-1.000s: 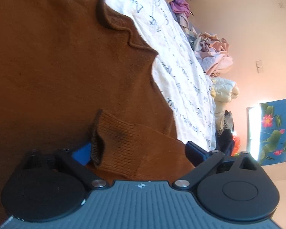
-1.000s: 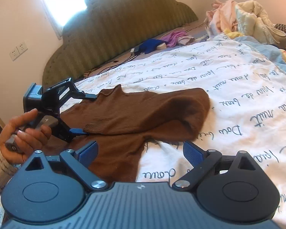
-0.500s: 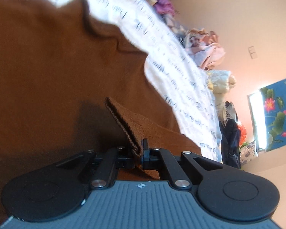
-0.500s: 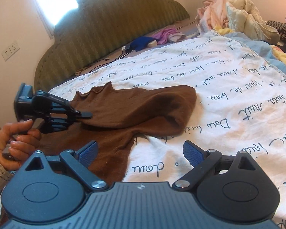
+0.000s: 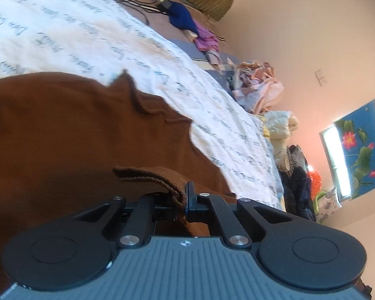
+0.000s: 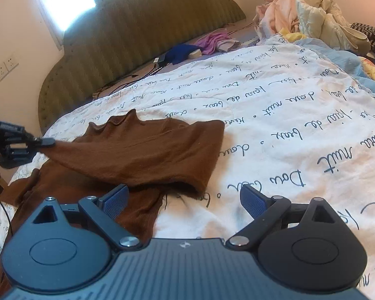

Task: Fold small clothes

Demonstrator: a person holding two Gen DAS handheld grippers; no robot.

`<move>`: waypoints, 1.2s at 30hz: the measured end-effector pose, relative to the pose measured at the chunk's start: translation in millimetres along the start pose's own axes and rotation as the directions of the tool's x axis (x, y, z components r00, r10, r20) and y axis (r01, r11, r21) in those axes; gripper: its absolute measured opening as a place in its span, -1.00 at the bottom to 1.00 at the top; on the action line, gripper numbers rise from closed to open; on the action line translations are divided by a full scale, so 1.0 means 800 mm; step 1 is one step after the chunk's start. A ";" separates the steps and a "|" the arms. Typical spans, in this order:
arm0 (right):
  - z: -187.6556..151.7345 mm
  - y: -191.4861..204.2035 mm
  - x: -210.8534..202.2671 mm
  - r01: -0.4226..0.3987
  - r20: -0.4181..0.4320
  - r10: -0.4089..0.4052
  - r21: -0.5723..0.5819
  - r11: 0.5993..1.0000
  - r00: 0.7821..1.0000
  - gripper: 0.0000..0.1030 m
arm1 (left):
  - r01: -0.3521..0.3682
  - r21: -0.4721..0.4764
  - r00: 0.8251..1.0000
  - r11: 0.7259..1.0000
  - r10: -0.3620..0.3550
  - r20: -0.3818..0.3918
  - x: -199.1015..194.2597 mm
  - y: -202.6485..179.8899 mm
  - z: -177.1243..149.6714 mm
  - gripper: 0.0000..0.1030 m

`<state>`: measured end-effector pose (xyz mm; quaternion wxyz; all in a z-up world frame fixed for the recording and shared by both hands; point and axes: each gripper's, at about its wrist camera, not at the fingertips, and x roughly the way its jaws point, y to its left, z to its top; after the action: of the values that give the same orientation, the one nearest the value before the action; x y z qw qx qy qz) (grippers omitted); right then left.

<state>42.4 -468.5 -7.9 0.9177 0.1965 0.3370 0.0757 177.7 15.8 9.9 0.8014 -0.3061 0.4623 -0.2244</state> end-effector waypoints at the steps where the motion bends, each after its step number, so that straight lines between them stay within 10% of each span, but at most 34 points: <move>1: 0.007 -0.004 0.006 -0.009 -0.008 0.009 0.019 1.000 1.000 0.87 | -0.007 -0.007 1.000 1.000 0.007 0.010 -0.006 0.009 0.001 -0.92; 17: 0.050 -0.017 0.093 -0.075 -0.042 0.086 0.222 0.972 0.995 0.87 | -0.238 -0.001 0.963 0.971 0.236 0.134 -0.069 0.106 0.019 -0.91; 26: 0.043 0.017 0.101 -0.081 -0.046 0.088 0.133 0.988 0.995 0.85 | -0.263 -0.004 0.957 0.965 0.261 0.127 -0.070 0.122 0.014 -0.91; 36: 0.051 -0.002 0.111 -0.096 -0.039 0.107 0.214 0.972 0.993 0.65 | -0.367 -0.012 0.910 0.930 0.362 0.204 -0.089 0.128 0.020 -0.90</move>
<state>136.6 -458.4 -32.6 0.8777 0.3080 0.3557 0.0913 165.9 138.7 -12.5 0.8760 -0.2250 0.4243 -0.0447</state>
